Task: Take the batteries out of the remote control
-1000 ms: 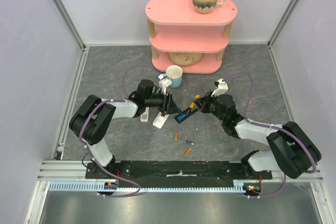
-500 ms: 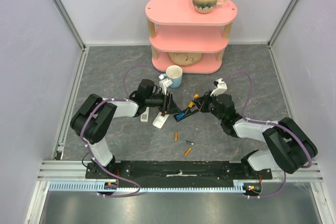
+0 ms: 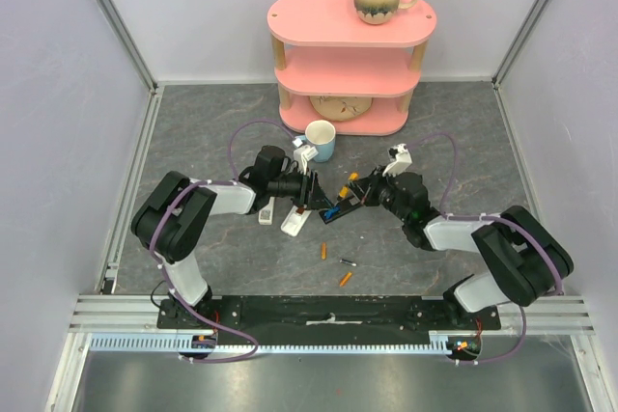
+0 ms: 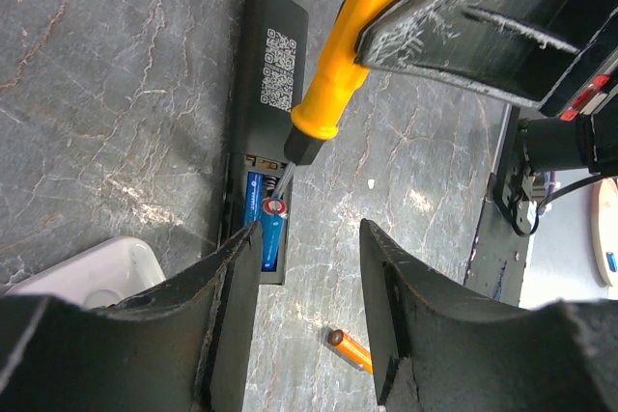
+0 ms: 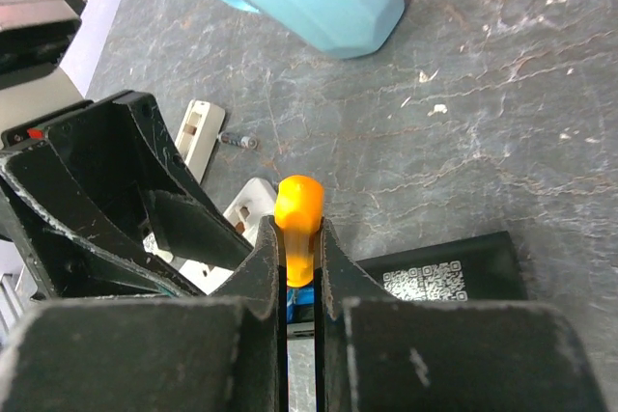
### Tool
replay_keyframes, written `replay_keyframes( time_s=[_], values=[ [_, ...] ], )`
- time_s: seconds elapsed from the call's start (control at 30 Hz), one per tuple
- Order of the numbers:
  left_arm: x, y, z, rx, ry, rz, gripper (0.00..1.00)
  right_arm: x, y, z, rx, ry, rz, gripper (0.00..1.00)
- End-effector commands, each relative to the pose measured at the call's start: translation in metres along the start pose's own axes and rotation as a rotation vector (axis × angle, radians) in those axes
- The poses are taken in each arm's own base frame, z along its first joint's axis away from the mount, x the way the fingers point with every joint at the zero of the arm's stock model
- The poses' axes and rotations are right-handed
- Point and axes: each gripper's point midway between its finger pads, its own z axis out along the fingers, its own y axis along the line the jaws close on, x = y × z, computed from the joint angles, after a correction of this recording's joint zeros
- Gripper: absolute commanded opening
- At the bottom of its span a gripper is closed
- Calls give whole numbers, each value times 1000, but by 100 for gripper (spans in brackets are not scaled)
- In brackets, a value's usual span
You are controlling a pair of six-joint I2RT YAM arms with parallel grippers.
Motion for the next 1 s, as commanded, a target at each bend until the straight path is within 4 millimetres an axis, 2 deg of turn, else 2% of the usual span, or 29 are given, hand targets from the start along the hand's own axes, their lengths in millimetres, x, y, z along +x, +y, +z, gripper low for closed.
replay_keyframes(
  time_s=[0.0, 0.33, 0.53, 0.63, 0.73, 0.97],
  values=[
    [-14, -4, -2, 6, -29, 29, 51, -13, 28, 10, -90, -34, 3, 0],
    [-23, -6, -13, -20, -95, 63, 51, 6, 41, 12, -108, 13, -3, 0],
    [-23, -6, -12, -16, -92, 57, 51, 14, 38, 13, -92, 32, -11, 0],
    [-22, -5, -11, -14, -87, 52, 51, 9, 37, 10, -76, 17, -20, 0],
    [-19, -4, -10, -11, -74, 40, 51, -4, 41, 5, -69, -19, -35, 0],
    [-7, 10, 2, -22, 6, -40, 50, -23, 39, -9, -28, -70, -59, 0]
  ],
)
